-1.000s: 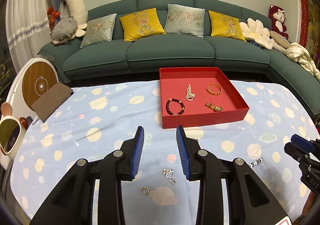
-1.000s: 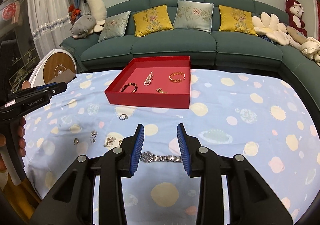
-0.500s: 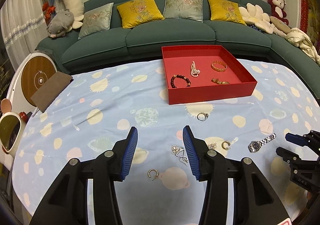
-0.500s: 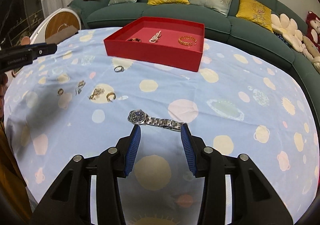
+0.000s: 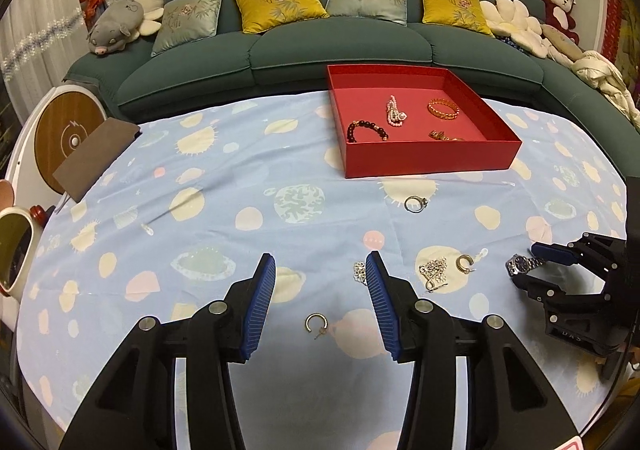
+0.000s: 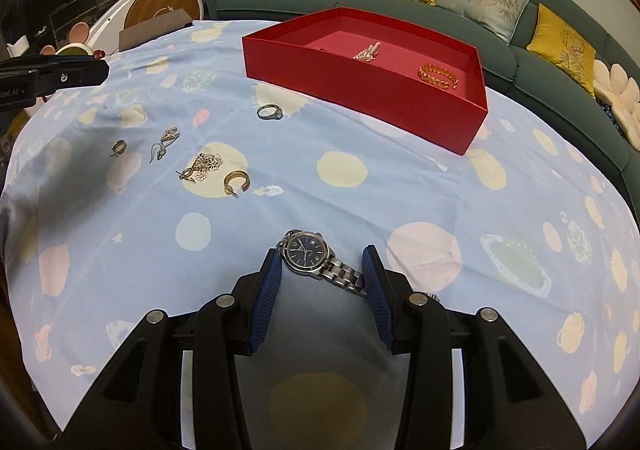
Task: Organize jewelry
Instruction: 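Grasp the silver watch by its case with the right tool, then grasp the gold hoop earring with the left tool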
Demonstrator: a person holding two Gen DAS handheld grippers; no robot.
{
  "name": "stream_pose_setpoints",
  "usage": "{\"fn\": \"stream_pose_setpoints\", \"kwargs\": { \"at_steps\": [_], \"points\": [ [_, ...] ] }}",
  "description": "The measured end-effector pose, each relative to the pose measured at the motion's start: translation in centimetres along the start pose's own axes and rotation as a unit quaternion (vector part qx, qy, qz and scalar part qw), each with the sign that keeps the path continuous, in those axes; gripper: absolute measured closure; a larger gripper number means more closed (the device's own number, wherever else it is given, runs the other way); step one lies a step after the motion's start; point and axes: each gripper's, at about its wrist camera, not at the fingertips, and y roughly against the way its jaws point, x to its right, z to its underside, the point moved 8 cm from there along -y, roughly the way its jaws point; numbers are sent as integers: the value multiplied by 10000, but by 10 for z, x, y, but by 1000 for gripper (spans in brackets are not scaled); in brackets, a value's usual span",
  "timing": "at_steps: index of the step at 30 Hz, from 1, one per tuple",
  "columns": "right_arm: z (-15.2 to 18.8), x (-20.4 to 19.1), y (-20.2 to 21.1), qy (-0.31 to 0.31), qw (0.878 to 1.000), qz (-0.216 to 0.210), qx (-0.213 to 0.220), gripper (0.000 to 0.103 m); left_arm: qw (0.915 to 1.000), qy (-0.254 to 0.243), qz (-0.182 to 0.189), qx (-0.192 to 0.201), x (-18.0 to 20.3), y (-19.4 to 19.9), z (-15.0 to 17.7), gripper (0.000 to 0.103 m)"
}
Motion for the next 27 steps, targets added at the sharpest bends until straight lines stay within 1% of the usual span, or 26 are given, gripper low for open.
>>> {"fn": "stream_pose_setpoints", "kwargs": {
  "at_steps": [2, 3, 4, 6, 7, 15, 19, 23, 27],
  "points": [
    [-2, 0, -2, -62, 9999, -97, -4, 64, 10000, 33, -49, -16, -6, -1, 1, 58],
    [-3, -1, -3, -85, 9999, -148, -4, 68, 10000, 57, -59, -32, -9, -2, 2, 58],
    [-4, -2, -4, -105, 9998, -196, -7, 69, 9999, 76, -68, -48, -12, -3, 2, 58],
    [-6, -5, -5, -159, 9996, -251, -18, 77, 9999, 112, -83, -88, -16, -4, 5, 58],
    [-6, -6, -5, -200, 9995, -256, -38, 78, 9998, 128, -88, -107, -19, -5, 7, 58],
    [-2, -20, 0, -591, 9976, -233, -258, 79, 9989, 261, -6, -379, -35, -14, 28, 58],
    [5, -30, 8, -733, 9965, -257, -318, 79, 9989, 204, -44, -432, -41, -18, 38, 58],
    [6, -37, 17, -831, 9958, -251, -274, 79, 9983, 284, -17, -516, -49, -19, 47, 58],
    [0, -39, 27, -870, 9959, -221, -147, 79, 9983, 277, 29, -516, -52, -19, 54, 58]
  ]
}}
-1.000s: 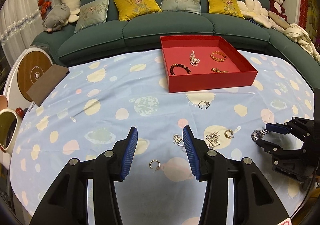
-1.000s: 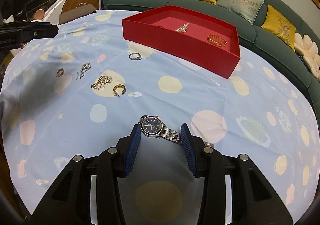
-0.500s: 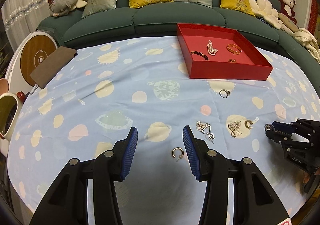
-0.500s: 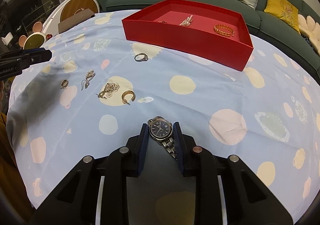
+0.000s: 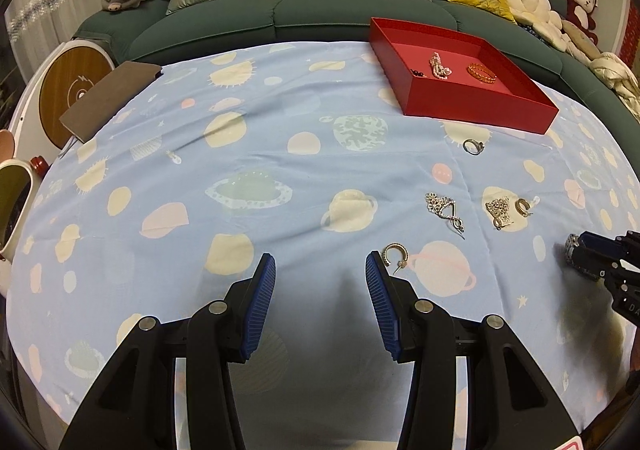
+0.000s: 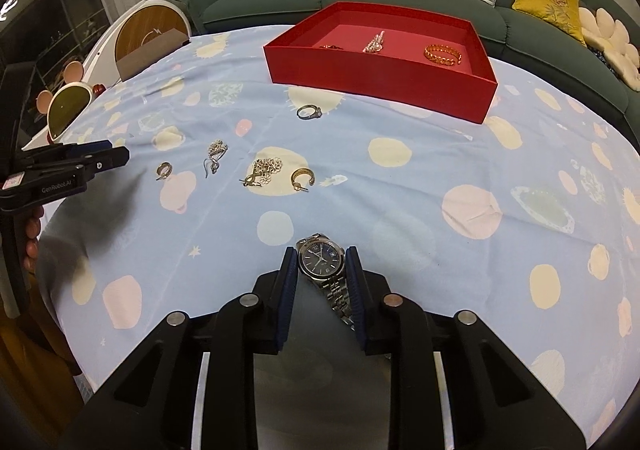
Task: Organize jewelry
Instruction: 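Grasp the gold hoop earring with the left tool, then carry the silver watch and hoop earring into the red tray with both tools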
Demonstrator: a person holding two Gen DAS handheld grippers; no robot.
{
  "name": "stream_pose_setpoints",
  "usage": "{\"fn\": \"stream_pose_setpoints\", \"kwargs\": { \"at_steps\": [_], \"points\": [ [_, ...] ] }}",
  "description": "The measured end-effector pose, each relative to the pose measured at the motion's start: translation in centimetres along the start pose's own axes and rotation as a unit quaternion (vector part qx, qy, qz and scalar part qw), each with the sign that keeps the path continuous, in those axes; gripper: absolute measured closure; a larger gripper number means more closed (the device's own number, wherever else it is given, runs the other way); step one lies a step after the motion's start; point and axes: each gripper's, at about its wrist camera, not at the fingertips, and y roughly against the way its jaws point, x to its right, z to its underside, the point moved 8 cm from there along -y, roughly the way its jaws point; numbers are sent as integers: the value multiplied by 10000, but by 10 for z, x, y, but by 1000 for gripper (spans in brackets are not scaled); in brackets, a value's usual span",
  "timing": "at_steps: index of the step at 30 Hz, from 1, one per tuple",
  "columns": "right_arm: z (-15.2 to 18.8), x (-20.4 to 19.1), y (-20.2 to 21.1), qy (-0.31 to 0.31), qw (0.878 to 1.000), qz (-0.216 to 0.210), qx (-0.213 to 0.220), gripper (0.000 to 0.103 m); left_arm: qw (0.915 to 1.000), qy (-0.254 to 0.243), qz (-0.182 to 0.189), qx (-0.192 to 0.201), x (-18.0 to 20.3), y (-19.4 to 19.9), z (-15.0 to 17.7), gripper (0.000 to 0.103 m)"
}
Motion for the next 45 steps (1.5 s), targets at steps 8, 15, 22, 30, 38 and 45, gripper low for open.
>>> {"fn": "stream_pose_setpoints", "kwargs": {
  "at_steps": [8, 15, 22, 30, 38, 45],
  "points": [
    [-3, -3, -2, -17, 10000, -9, -16, 79, 9994, -172, 299, 57, 24, -4, 3, 55],
    [-3, -4, -1, 6, 10000, -2, 1, 79, 9993, -97, 362, 17, 37, -28, 0, 55],
    [-1, 2, 2, -74, 10000, 7, 14, 79, 9994, -210, 235, 141, 39, -37, 0, 57],
    [-2, 2, 2, -86, 10000, 21, 28, 79, 9986, -397, 258, 254, 46, -35, -1, 82],
    [-5, 1, 3, -95, 9999, 18, 60, 79, 9990, -256, 319, 199, 44, -33, -4, 88],
    [-29, -6, 19, -142, 9993, -35, 352, 79, 9984, -210, 384, 366, 59, -18, -25, 88]
  ]
}}
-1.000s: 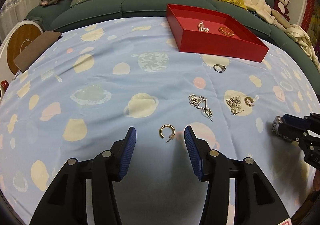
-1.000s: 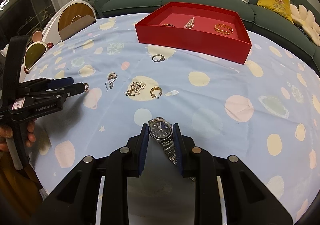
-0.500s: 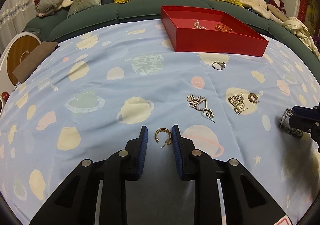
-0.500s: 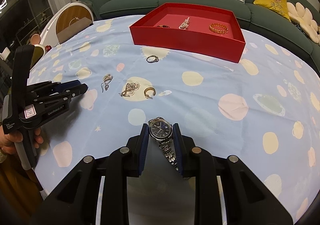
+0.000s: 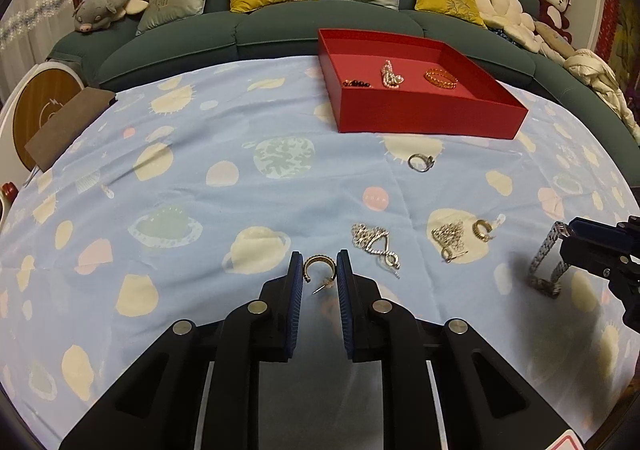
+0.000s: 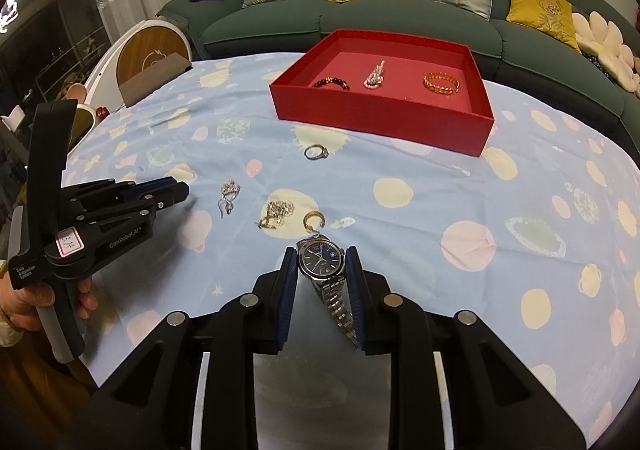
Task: Organize jewelry
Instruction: 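Carry the silver watch and hoop earring into the red tray with both tools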
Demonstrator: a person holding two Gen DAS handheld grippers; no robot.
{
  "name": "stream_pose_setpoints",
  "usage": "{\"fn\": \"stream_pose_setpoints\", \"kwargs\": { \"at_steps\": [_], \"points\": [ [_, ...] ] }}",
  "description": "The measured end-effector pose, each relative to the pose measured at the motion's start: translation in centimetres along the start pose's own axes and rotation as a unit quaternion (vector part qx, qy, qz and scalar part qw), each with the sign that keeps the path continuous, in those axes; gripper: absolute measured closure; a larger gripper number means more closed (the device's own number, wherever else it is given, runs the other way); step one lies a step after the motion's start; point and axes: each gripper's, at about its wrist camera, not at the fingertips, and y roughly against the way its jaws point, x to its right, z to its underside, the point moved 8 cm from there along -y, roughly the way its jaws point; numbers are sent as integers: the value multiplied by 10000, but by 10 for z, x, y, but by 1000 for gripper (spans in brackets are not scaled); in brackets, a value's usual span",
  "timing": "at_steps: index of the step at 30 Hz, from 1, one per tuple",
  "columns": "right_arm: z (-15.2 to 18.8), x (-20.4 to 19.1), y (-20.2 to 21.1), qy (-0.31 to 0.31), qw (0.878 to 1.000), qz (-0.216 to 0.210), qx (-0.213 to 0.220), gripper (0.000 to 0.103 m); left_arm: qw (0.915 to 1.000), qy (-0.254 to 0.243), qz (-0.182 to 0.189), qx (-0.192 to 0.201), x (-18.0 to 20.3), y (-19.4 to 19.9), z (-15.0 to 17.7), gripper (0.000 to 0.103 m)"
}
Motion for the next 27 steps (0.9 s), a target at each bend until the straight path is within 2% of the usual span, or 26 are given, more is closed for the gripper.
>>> {"fn": "stream_pose_setpoints", "kwargs": {
  "at_steps": [7, 17, 20, 25, 27],
  "points": [
    [-32, 3, 26, -140, 9988, 24, 462, 79, 9994, -48, 101, 341, 23, 24, -37, 88],
    [-83, 37, 58, -655, 9907, 241, 1166, 79, 9940, 30, 379, 1025, 45, 61, -109, 88],
    [-97, 47, 60, -745, 9880, 332, 1314, 79, 9922, -156, 308, 1196, 49, 62, -128, 88],
    [-123, 64, 51, -885, 9840, 492, 1464, 79, 9907, -109, 503, 1262, 55, 50, -155, 88],
    [-131, 75, 42, -959, 9826, 590, 1480, 79, 9900, -254, 420, 1322, 57, 43, -163, 88]
  ]
}}
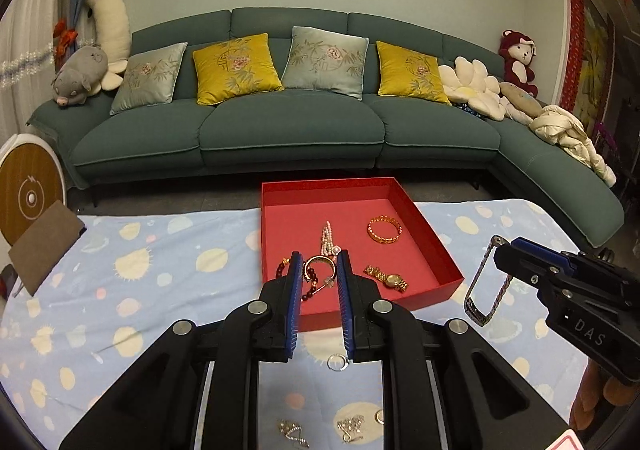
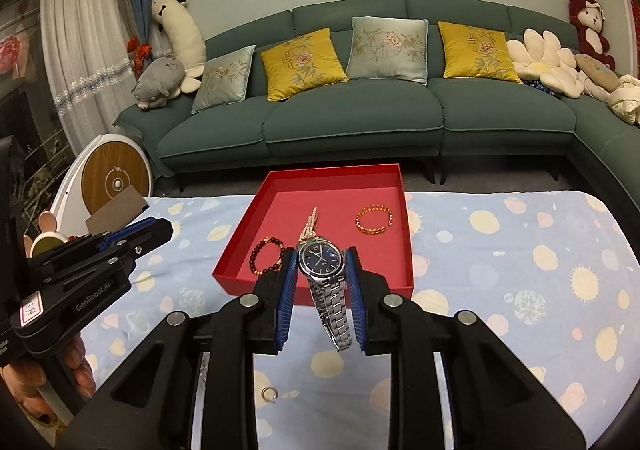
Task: Organize jewelry
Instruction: 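Carry the silver watch and hoop earring into the red tray with both tools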
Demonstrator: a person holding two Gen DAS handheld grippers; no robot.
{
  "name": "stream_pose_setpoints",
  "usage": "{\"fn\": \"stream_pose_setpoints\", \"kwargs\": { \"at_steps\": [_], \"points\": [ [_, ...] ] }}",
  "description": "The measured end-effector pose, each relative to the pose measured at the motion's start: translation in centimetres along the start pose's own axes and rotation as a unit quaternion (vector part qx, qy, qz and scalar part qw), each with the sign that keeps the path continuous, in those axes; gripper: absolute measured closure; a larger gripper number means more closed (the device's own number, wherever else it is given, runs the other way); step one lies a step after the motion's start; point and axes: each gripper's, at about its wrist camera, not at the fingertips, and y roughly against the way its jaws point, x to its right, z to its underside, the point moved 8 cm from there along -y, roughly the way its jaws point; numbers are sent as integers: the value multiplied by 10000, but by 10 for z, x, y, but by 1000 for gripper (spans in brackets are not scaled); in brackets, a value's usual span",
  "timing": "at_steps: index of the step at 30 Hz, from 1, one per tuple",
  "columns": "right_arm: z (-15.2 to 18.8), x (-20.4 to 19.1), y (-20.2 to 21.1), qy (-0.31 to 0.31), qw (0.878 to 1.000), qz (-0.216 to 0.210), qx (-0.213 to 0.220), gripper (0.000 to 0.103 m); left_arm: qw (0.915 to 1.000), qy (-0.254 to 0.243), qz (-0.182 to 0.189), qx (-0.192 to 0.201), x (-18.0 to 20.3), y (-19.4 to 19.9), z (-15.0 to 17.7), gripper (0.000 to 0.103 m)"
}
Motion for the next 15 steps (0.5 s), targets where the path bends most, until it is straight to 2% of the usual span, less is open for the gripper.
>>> {"fn": "stream_pose_setpoints", "kwargs": {
  "at_steps": [10, 15],
  "points": [
    [-14, 39, -51, -302, 9990, 276, -178, 79, 9997, -224, 40, 37, -1, -57, -29, 88],
    [-11, 49, -77, -215, 9981, 361, -445, 79, 9997, -111, 48, -199, -4, -97, -28, 88]
  ]
}}
